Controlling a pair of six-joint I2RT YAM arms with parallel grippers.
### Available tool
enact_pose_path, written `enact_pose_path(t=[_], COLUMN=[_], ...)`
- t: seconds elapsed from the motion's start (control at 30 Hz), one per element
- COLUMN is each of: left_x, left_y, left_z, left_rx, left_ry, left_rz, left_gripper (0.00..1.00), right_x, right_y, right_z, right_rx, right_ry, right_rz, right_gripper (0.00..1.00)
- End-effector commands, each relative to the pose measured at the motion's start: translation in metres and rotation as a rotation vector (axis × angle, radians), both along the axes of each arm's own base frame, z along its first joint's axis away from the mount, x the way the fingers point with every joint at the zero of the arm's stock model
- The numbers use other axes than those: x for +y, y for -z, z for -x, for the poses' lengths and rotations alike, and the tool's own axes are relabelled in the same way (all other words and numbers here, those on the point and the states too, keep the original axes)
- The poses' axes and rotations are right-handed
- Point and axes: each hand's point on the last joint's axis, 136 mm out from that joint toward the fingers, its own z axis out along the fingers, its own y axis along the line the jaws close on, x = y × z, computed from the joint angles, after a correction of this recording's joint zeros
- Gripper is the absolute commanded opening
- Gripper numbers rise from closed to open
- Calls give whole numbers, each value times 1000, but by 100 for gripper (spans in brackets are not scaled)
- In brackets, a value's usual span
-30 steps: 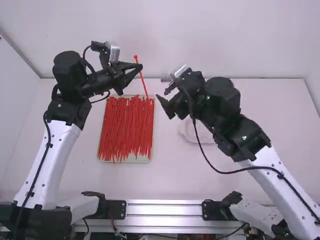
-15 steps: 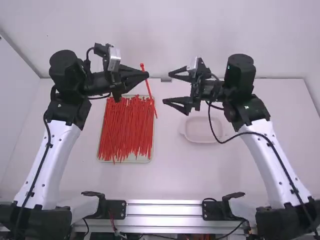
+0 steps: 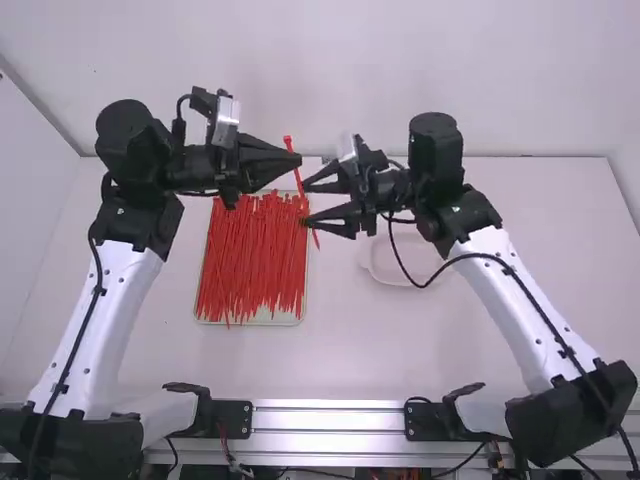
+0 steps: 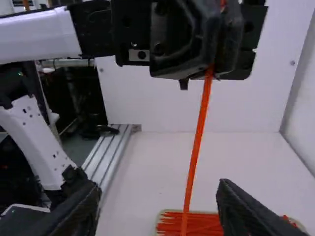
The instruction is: Fasten the cable tie
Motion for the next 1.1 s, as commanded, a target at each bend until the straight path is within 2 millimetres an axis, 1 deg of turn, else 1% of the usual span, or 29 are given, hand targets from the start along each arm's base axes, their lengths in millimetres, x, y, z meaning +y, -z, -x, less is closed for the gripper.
enact_pose_path(t=[0.0, 0.03, 0.07, 0.1, 0.13, 0.17, 0.2, 0.27, 0.3, 0.37, 0.5, 0.6, 0.77, 0.8, 0.9, 0.97, 1.0, 1.03, 1.07], left_x=[-4, -5, -5, -5, -4, -4, -4, -6, -7, -7, -7, -6, -6, -6, -6, -6, -6, -6, -6], left_y=[-9, -10, -10, -10, -10, -10, -10, -10, -10, -10, -12, -20, -31, -33, -34, -34, -34, -34, -34], left_z=[10, 11, 11, 10, 10, 10, 10, 11, 12, 12, 13, 14, 17, 18, 19, 19, 18, 19, 18], left_rx=[10, 4, 1, 2, 3, 2, 2, 2, 2, -1, -9, 6, -20, -31, -38, -38, -37, -37, -38], left_ry=[38, 42, 42, 40, 39, 38, 39, 45, 48, 48, 47, 49, 54, 56, 55, 55, 55, 55, 55], left_rz=[7, 8, 8, 8, 8, 8, 8, 8, 8, 8, 11, 28, 48, 50, 52, 51, 52, 51, 51], left_gripper=[2, 2, 2, 2, 2, 2, 2, 2, 2, 2, 2, 2, 3, 6, 13, 12, 10, 6, 4], right_x=[7, 10, 11, 12, 12, 12, 11, 12, 12, 13, 13, 13, 14, 14, 14, 14, 14, 15, 14], right_y=[-7, -7, -7, -7, -7, -7, -7, -9, -9, -11, -15, -19, -25, -25, -25, -25, -25, -25, -25], right_z=[0, 4, 5, 6, 6, 5, 5, 4, 0, -3, -4, -5, -6, -5, -5, -5, -5, -4, -4], right_rx=[-13, -18, -19, -32, -33, -36, -34, -23, -4, -2, -27, -53, -66, -70, -72, -71, -71, -72, -72], right_ry=[12, 0, -4, -9, -9, -7, -6, -2, 27, 44, 43, 43, 46, 43, 42, 42, 41, 39, 39], right_rz=[2, 1, 0, -2, -2, -3, -3, -5, 0, -1, -16, -29, -46, -48, -49, -48, -49, -49, -49], right_gripper=[50, 43, 39, 33, 31, 12, 0, 0, 0, 0, 0, 0, 0, 0, 0, 0, 0, 0, 0])
